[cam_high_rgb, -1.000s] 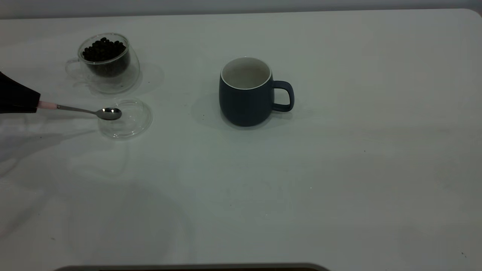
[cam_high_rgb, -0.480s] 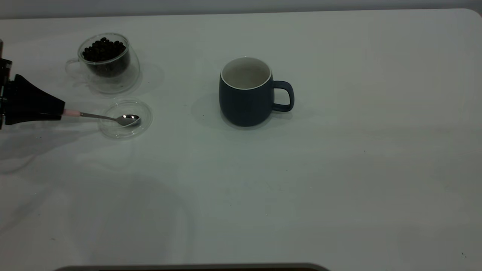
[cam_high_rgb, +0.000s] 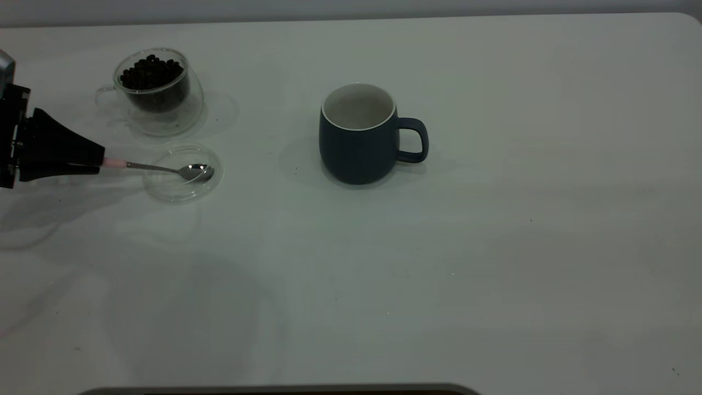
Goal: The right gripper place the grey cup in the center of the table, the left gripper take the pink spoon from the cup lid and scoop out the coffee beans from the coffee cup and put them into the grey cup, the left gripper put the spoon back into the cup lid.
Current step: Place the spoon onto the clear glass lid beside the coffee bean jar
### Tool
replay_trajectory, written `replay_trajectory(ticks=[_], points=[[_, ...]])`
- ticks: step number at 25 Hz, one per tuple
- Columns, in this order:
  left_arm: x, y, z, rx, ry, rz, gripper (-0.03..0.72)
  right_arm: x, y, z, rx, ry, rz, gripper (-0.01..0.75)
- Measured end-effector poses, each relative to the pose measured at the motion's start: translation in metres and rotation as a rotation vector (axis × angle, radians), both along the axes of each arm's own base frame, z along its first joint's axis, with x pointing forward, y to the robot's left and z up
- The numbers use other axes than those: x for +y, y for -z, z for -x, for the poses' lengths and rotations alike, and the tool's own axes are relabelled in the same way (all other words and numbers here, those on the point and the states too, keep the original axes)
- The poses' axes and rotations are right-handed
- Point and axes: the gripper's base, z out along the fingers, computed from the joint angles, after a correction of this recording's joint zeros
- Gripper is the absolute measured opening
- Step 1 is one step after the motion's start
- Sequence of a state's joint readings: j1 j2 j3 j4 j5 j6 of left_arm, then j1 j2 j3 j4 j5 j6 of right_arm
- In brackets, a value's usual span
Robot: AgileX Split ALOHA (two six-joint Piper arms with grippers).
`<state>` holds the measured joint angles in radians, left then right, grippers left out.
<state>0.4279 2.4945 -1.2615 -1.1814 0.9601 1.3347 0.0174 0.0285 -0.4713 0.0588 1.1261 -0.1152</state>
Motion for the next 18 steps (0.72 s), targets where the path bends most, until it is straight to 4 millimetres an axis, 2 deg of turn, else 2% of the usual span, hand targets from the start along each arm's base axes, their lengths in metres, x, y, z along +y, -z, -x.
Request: replay_trajectory(ticks=[3, 8, 11, 18], points=[[-0.002, 0.001, -0.001, -0.001, 0.000, -0.016, 0.186, 0.000, 0.000, 0.000, 0.000, 0.000, 0.000, 0.588], [-0.006, 0.002, -0.003, -0.001, 0.010, -0.026, 0.318, 0.000, 0.000, 0.000, 0.000, 0.000, 0.000, 0.588], [-0.011, 0.003, -0.004, -0.016, 0.032, -0.040, 0.372, 0.000, 0.000, 0.000, 0.000, 0.000, 0.000, 0.588], [-0.020, 0.007, -0.008, -0.060, 0.091, -0.117, 0.425, 0.000, 0.000, 0.000, 0.000, 0.000, 0.000, 0.588]])
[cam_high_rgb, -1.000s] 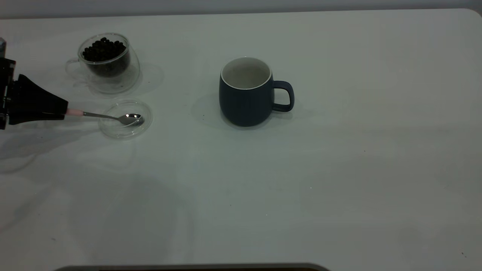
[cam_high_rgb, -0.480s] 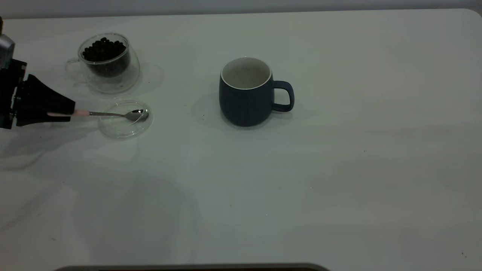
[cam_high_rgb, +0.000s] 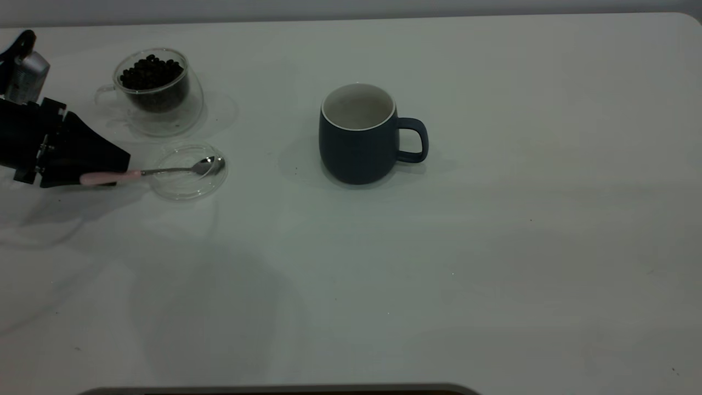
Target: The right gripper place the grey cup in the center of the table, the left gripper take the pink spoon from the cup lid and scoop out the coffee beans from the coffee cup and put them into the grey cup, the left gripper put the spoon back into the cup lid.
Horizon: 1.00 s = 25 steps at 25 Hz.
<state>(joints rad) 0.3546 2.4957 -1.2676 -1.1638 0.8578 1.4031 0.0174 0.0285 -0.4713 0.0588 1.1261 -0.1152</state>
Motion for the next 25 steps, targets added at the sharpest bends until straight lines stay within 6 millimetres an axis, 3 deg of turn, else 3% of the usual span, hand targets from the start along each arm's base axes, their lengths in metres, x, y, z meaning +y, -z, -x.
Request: replay_trajectory(ticks=[5, 9, 12, 16, 21, 25], points=[[0.007, -0.008, -0.009, 0.002, 0.040, -0.066, 0.430, 0.000, 0.000, 0.000, 0.000, 0.000, 0.000, 0.588], [0.017, -0.035, -0.020, 0.000, 0.058, -0.161, 0.446, 0.000, 0.000, 0.000, 0.000, 0.000, 0.000, 0.588], [0.022, -0.068, -0.024, 0.000, 0.086, -0.261, 0.466, 0.000, 0.000, 0.000, 0.000, 0.000, 0.000, 0.588], [0.010, -0.126, -0.025, 0.003, 0.109, -0.430, 0.496, 0.000, 0.000, 0.000, 0.000, 0.000, 0.000, 0.588], [-0.031, -0.205, -0.017, -0.057, 0.110, -0.636, 0.508, 0.000, 0.000, 0.000, 0.000, 0.000, 0.000, 0.588], [-0.068, -0.261, 0.003, -0.114, 0.115, -0.800, 0.511, 0.000, 0.000, 0.000, 0.000, 0.000, 0.000, 0.588]])
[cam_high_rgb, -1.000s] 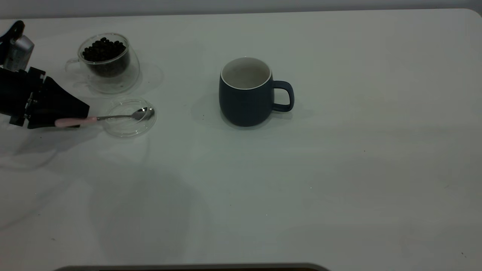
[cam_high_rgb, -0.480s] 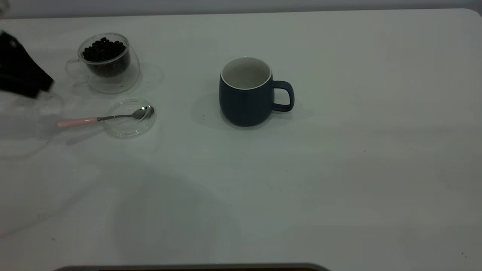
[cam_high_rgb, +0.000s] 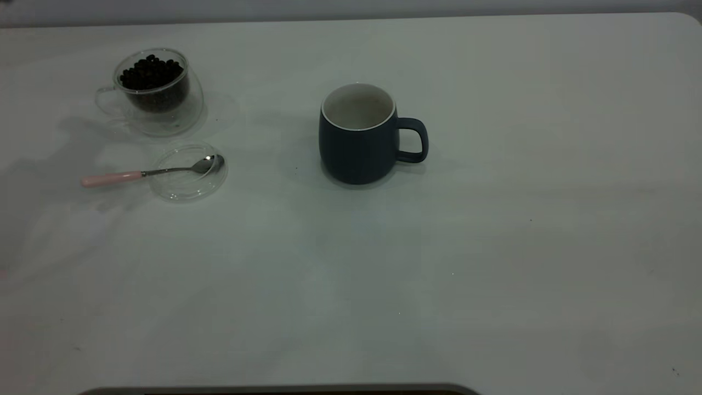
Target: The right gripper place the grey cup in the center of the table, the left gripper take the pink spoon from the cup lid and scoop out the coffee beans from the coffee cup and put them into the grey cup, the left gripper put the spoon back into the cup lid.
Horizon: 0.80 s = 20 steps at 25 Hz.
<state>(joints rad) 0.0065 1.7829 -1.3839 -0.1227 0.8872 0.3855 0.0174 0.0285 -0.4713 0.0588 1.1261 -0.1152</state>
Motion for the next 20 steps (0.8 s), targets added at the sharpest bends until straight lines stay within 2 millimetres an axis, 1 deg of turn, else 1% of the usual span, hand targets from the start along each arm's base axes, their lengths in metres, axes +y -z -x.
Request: replay_trajectory(ticks=[3, 6, 9, 11, 13, 15, 17, 20], points=[[-0.018, -0.033, 0.022, -0.021, -0.053, -0.092, 0.511, 0.000, 0.000, 0.000, 0.000, 0.000, 0.000, 0.588], [-0.027, -0.058, 0.045, -0.014, -0.146, -0.140, 0.511, 0.000, 0.000, 0.000, 0.000, 0.000, 0.000, 0.588], [-0.029, -0.076, 0.067, 0.023, -0.247, -0.136, 0.511, 0.000, 0.000, 0.000, 0.000, 0.000, 0.000, 0.588], [-0.028, -0.086, 0.073, -0.010, -0.308, -0.114, 0.511, 0.000, 0.000, 0.000, 0.000, 0.000, 0.000, 0.588], [-0.027, -0.092, 0.079, -0.031, -0.341, -0.101, 0.511, 0.000, 0.000, 0.000, 0.000, 0.000, 0.000, 0.588], [-0.026, -0.092, 0.089, -0.029, -0.351, -0.093, 0.511, 0.000, 0.000, 0.000, 0.000, 0.000, 0.000, 0.588], [-0.025, -0.092, 0.103, -0.024, -0.360, -0.078, 0.511, 0.000, 0.000, 0.000, 0.000, 0.000, 0.000, 0.588], [-0.021, -0.089, 0.130, -0.018, -0.362, -0.064, 0.511, 0.000, 0.000, 0.000, 0.000, 0.000, 0.000, 0.588]])
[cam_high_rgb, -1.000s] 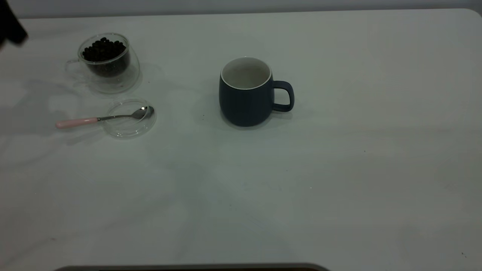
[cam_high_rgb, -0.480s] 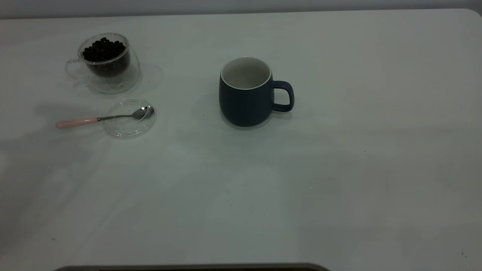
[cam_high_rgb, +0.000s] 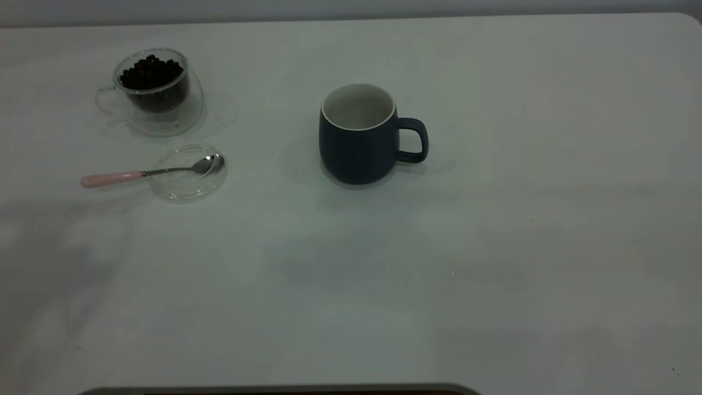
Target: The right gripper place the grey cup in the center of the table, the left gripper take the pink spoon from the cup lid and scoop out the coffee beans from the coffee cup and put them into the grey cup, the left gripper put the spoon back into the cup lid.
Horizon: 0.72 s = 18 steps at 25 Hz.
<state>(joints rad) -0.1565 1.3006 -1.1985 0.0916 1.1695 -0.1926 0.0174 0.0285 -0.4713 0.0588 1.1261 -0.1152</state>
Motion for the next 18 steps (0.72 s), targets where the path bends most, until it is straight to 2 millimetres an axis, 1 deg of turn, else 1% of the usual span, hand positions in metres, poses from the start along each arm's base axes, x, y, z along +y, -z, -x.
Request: replay_trajectory(ticks=[3, 6, 11, 14, 16, 18], points=[[0.005, 0.005, 0.034, -0.006, -0.003, 0.008, 0.511, 0.000, 0.000, 0.000, 0.000, 0.000, 0.000, 0.588], [0.008, 0.005, 0.066, -0.046, -0.006, 0.041, 0.511, 0.000, 0.000, 0.000, 0.000, 0.000, 0.000, 0.588], [0.015, -0.016, 0.112, -0.216, -0.002, 0.070, 0.511, 0.000, 0.000, 0.000, 0.000, 0.000, 0.000, 0.588], [0.020, -0.021, 0.143, -0.317, -0.001, 0.082, 0.511, 0.000, 0.000, 0.000, 0.000, 0.000, 0.000, 0.588], [0.025, -0.018, 0.165, -0.383, -0.001, 0.078, 0.511, 0.000, 0.000, 0.000, 0.000, 0.000, 0.000, 0.588], [0.028, -0.011, 0.184, -0.430, -0.001, 0.080, 0.511, 0.000, 0.000, 0.000, 0.000, 0.000, 0.000, 0.588]])
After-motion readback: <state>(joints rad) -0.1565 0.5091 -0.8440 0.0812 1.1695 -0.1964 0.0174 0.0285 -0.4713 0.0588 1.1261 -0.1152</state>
